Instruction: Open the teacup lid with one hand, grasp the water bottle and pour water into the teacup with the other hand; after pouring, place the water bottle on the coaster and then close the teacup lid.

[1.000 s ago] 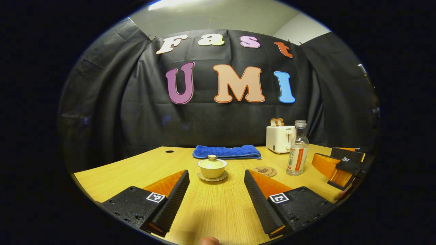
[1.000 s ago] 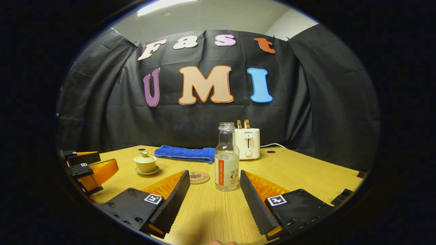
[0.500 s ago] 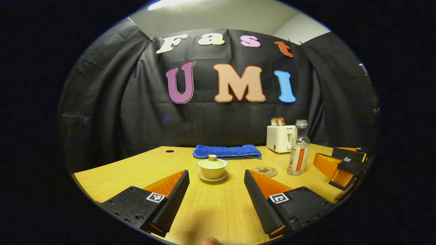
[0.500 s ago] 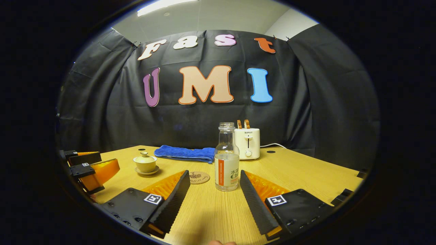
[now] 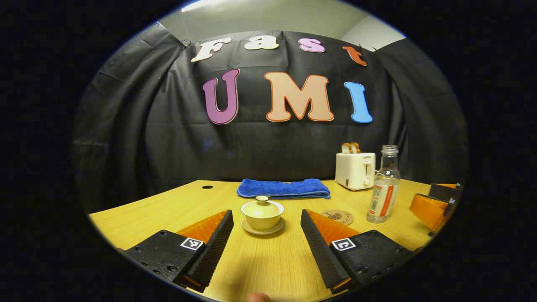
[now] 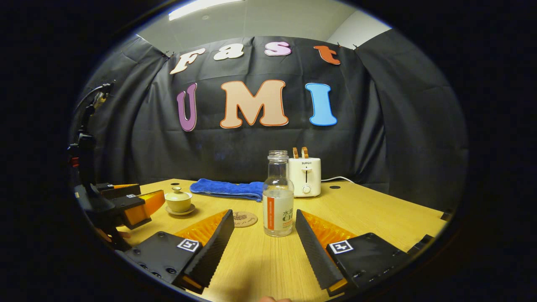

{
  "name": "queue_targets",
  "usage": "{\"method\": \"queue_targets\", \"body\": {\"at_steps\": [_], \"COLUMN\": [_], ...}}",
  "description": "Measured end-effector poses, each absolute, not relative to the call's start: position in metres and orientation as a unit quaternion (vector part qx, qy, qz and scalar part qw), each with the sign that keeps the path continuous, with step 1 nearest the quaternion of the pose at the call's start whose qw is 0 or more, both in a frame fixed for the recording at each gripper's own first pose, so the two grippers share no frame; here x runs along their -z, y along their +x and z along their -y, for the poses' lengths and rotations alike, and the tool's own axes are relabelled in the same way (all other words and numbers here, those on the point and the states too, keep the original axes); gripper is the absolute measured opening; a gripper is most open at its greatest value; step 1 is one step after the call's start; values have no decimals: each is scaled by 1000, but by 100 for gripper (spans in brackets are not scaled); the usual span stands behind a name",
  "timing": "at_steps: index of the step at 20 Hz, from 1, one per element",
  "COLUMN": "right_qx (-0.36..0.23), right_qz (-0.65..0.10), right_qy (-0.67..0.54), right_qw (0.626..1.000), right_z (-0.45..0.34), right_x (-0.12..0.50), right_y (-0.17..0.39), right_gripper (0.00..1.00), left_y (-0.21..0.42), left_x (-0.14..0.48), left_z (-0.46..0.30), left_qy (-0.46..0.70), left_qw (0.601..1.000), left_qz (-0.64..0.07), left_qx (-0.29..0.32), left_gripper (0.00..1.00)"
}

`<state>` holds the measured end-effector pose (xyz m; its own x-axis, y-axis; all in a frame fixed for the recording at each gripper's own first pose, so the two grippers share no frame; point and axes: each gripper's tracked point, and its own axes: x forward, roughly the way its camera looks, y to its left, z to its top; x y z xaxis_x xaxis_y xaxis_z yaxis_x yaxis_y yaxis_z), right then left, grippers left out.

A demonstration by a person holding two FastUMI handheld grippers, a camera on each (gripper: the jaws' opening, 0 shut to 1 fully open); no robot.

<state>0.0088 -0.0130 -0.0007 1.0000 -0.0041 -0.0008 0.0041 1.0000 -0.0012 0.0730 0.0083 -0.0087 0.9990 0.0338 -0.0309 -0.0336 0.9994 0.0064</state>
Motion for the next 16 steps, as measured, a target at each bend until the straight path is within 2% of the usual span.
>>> {"method": "queue_targets", "body": {"at_steps": [8,16], "right_qx": [51,58], "right_qz": [1,3], "right_qy": [-2,-2], "right_qw": [999,998], "right_z": [66,73], "right_x": [-2,-3], "right_y": [26,28], "right_gripper": [95,95], "left_y": [149,180], "left_x": [23,36], "left_z": [-21,-26], "left_qy": [15,23], "left_qw": [998,994], "left_qz": [-56,-91], "left_qx": [-38,-52], "left_gripper": [95,94]}}
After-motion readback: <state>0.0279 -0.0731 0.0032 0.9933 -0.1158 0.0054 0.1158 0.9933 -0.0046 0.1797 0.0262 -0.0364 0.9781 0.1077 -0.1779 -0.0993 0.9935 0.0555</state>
